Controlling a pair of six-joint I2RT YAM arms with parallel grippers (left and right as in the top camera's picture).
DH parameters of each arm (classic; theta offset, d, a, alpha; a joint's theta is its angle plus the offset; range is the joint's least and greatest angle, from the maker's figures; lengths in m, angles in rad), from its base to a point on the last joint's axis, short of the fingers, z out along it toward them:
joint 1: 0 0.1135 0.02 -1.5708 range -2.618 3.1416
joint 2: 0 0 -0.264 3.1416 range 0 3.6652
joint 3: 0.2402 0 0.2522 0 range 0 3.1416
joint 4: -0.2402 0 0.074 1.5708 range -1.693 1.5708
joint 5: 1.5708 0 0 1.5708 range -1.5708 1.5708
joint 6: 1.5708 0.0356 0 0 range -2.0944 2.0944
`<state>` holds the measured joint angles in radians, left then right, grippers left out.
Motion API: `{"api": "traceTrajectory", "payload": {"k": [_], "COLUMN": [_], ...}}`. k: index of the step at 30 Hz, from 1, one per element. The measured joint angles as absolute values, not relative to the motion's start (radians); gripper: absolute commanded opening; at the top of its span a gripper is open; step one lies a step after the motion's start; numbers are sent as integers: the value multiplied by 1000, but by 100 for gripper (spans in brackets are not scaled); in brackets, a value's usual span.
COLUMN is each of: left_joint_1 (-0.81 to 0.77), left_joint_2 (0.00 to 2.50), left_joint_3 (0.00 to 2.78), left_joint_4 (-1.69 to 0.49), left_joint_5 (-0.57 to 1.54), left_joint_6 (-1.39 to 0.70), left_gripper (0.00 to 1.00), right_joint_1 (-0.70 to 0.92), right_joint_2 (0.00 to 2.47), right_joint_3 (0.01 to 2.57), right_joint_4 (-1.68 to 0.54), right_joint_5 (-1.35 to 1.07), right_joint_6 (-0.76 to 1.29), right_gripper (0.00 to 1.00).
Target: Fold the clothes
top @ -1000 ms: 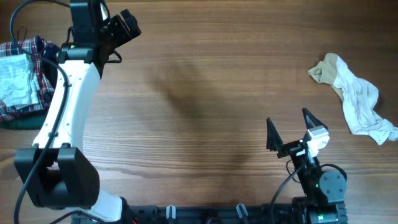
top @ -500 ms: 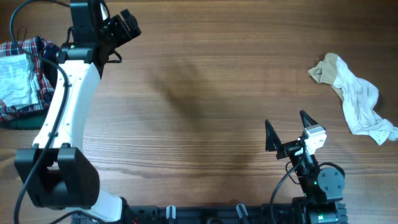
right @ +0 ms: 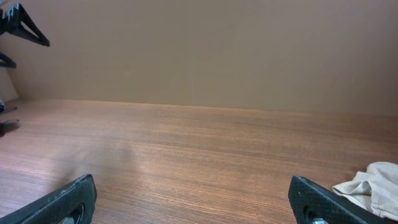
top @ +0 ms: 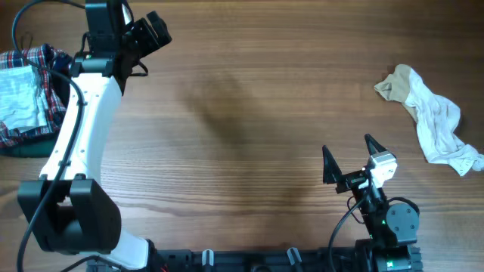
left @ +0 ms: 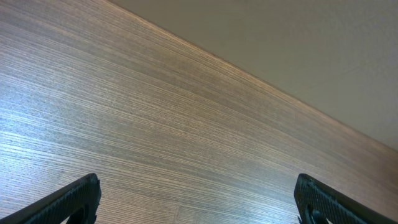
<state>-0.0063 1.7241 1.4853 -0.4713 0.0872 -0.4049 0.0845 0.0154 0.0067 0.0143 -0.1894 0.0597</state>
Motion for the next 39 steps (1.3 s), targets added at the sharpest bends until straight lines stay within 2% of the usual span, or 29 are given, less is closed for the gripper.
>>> {"api": "traceTrajectory", "payload": {"k": [5,10,16,19,27,30,34,39], "left_joint_1": [9,14,14,14,14,14,14,14], "left_joint_2": [1644,1343,1117,1032,719,616,518,415], "left_joint_3": [1482,1483,1481,1413,829,590,357,192], "left_joint_4": [-535,-630,-986,-1041,-809,-608,-234,-60], "left_joint_5": [87,80,65,50,50,51,62,80], "left_joint_6": [-405,-405,-404,-404,-402,-403,-403,-403], "left_gripper": [100,100,100,100,100,100,100,100], "right_joint_1": [84,84,84,84,84,84,84,84], "right_joint_2": [16,16,16,15,15,15,15,15], "right_joint_3": [7,7,7,7,6,6,6,6], "right_joint_4": [14,14,14,14,12,13,14,13], "right_joint_5": [-189,-189,-189,-189,-189,-189,-189,-189], "right_joint_6": [60,60,60,60,60,60,60,60], "right_gripper": [100,100,100,100,100,100,100,100]}}
